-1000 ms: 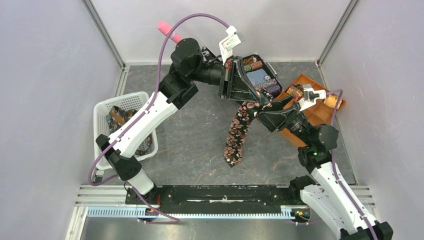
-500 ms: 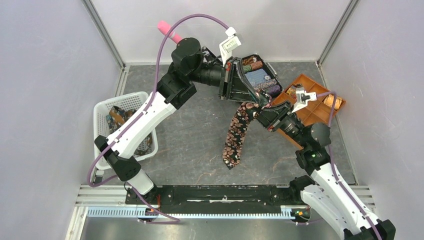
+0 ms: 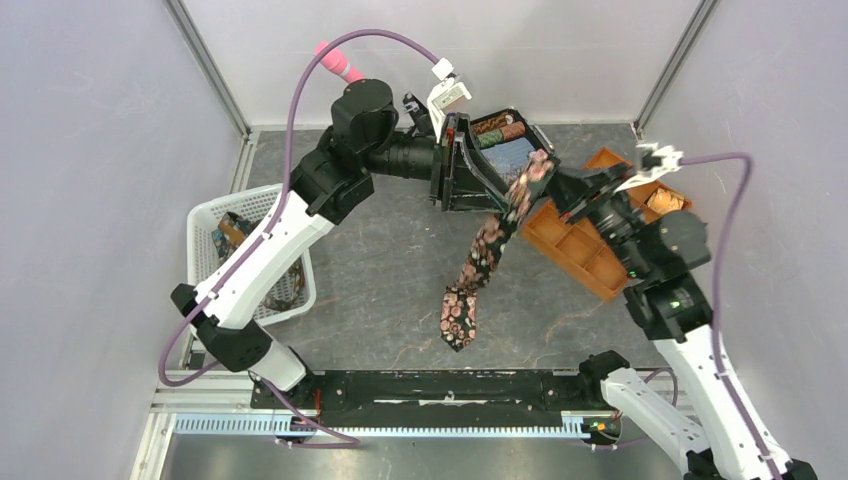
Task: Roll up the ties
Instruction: Pick up the tie from the bin, then move the bin to the corner of the board.
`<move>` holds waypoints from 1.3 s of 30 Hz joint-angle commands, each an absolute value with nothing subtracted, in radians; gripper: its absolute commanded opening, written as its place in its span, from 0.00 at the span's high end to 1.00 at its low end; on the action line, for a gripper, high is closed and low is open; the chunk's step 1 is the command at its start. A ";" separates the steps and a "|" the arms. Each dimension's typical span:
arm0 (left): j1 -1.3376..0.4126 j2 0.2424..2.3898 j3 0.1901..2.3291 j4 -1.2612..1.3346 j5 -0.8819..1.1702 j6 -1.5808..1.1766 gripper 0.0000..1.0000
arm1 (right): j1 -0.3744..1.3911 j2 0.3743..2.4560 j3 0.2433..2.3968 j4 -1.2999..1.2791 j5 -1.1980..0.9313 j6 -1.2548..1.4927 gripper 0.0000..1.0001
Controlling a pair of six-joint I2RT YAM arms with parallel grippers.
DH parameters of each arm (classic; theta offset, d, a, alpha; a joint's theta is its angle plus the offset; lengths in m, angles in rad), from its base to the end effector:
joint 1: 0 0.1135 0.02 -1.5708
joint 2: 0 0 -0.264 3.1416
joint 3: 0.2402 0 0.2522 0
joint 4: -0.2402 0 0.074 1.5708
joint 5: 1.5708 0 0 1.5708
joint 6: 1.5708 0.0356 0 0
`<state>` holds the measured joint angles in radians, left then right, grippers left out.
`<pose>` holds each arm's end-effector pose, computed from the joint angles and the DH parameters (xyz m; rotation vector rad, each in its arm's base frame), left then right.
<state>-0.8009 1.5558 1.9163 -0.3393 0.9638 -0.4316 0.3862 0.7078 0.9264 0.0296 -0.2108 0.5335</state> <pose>0.2006 -0.2489 0.5220 1.1495 1.4352 -1.6498 0.1371 0.0638 0.4236 -0.0852 1.3840 0.9139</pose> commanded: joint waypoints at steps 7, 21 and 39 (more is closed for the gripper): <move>-0.757 1.406 1.897 -0.560 0.695 -0.214 0.00 | 0.388 0.859 1.475 -0.339 0.152 0.185 1.00; -0.566 1.278 1.736 -0.581 0.564 -0.238 0.00 | 0.388 0.989 2.007 -0.569 0.529 -0.044 1.00; -0.527 1.286 1.703 -0.707 0.246 -0.221 0.00 | 0.390 1.056 2.197 -0.447 0.788 -0.298 1.00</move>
